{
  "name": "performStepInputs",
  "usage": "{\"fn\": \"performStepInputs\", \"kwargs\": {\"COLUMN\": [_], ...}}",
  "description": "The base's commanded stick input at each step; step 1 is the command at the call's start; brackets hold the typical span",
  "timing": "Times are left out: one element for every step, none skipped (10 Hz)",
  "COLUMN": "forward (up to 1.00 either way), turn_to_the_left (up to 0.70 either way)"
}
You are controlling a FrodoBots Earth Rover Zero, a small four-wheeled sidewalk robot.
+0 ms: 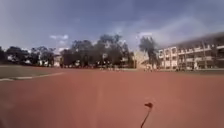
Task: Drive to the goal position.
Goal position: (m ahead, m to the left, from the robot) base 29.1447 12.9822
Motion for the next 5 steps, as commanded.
{"fn": "performStepInputs", "kwargs": {"forward": [0.70, 0.70, 0.70, 0.70, 0.70], "turn_to_the_left": [-0.13, 0.00, 0.00, 0.00, 0.00]}}
